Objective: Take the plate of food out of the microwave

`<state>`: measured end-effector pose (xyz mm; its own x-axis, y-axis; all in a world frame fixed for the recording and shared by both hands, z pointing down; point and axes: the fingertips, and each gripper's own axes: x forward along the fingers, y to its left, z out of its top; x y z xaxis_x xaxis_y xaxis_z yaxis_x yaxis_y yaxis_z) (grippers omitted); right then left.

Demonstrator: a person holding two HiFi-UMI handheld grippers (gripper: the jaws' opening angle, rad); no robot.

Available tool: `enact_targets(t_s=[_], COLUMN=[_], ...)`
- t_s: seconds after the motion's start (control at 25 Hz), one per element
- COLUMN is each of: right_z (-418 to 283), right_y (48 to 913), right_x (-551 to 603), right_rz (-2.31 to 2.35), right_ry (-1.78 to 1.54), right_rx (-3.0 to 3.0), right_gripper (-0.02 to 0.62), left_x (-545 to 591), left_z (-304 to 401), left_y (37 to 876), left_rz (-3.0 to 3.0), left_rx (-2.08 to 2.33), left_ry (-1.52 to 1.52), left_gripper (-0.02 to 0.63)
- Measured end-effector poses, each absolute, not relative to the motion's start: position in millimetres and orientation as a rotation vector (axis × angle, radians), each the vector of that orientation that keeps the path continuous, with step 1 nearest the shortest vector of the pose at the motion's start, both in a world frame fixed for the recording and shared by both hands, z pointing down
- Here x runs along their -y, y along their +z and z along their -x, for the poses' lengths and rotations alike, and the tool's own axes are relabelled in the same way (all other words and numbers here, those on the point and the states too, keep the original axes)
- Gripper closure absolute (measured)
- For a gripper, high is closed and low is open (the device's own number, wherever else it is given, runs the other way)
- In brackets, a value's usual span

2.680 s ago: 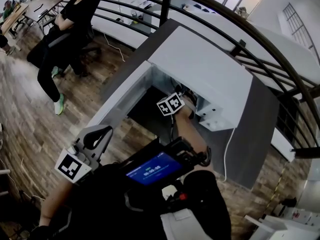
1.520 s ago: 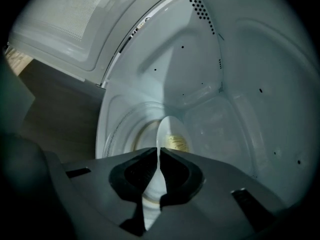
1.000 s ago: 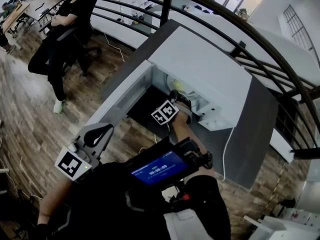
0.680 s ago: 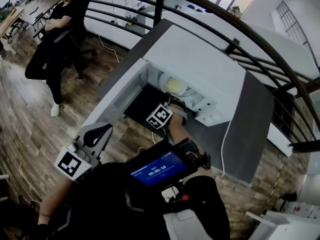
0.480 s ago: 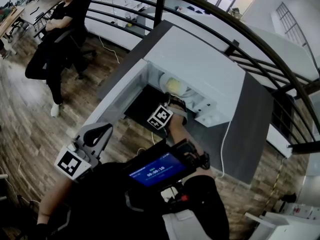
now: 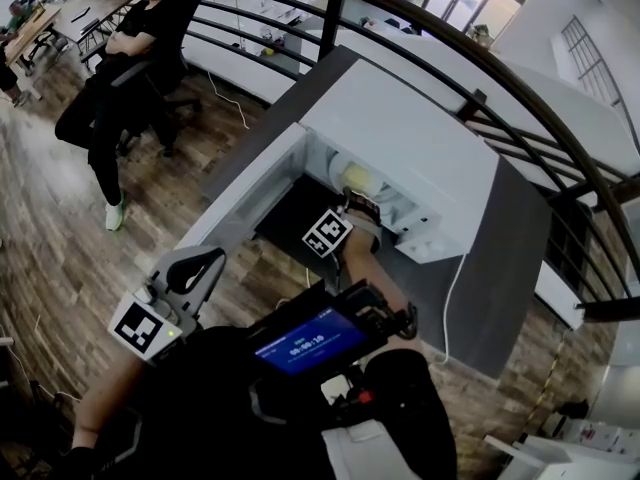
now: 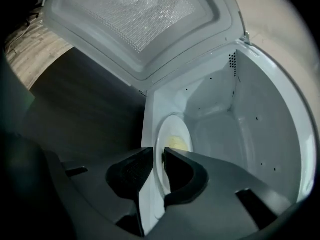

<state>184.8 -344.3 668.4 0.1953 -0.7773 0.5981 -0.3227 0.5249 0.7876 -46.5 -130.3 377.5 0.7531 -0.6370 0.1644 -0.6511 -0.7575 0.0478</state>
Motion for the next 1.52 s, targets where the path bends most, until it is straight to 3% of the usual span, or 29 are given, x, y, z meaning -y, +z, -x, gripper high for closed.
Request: enact_targets(t_s=[0.6, 1.52], right_z=[-167, -176], right_y=[625, 610], right_x=[313, 192], right_rz=[-1.078, -1.13], right_ry=[-0.583, -0.635], right_rx=[1.418, 1.354], right_gripper=[0.583, 0.583], left_x=[116, 80], left_z=[40, 34], left_y=[372, 370], left_rz=[-2.866, -2.901], left_rx=[0.964, 0.692], left_ry=[0.186, 0.091], left_gripper=[0.603, 0.603])
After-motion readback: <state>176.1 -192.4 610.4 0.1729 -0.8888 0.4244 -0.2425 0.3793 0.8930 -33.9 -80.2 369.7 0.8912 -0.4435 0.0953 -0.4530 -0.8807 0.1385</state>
